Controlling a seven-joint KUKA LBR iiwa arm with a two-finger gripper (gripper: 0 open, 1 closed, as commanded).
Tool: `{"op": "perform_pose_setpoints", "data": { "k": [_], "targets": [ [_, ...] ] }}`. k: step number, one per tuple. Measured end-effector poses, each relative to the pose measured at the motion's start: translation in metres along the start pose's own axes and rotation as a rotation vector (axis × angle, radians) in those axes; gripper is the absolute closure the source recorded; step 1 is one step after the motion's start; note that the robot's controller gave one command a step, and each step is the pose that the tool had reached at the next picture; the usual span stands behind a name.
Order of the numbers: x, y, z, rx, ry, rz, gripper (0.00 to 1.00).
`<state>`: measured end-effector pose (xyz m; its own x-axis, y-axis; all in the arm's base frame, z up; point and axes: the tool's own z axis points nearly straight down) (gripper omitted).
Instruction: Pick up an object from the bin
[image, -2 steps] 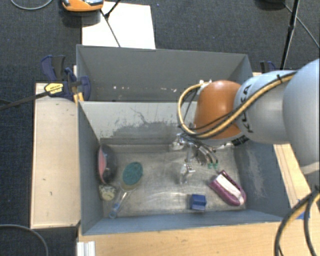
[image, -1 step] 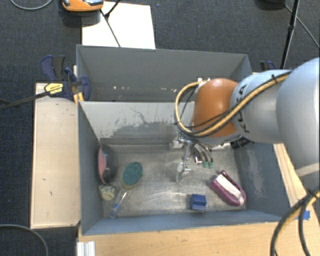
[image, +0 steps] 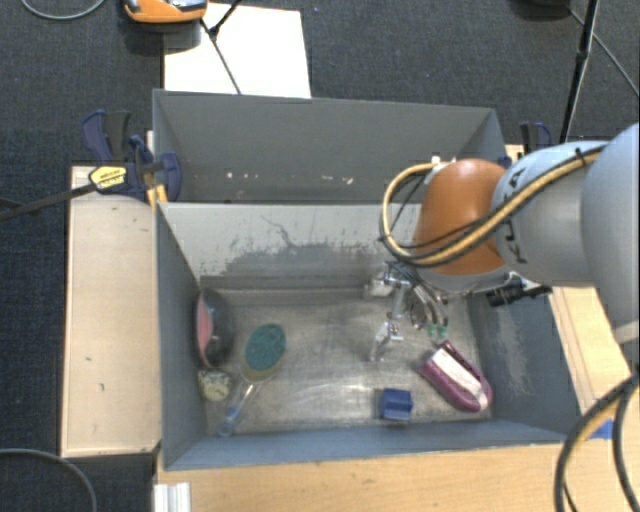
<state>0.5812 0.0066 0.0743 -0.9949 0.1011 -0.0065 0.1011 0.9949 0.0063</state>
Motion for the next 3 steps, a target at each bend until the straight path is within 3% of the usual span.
{"op": "perform_pose_setpoints", "data": {
  "k": [1,2,3],
  "targets": [
    [0.049,-0.079,0.000,0.006,-0.006,0.266,0.00],
    [0.084,-0.136,0.000,0.008,-0.002,0.295,0.00],
    [0.080,-0.134,-0.001,0.008,-0.011,0.290,1.00]
  ]
}}
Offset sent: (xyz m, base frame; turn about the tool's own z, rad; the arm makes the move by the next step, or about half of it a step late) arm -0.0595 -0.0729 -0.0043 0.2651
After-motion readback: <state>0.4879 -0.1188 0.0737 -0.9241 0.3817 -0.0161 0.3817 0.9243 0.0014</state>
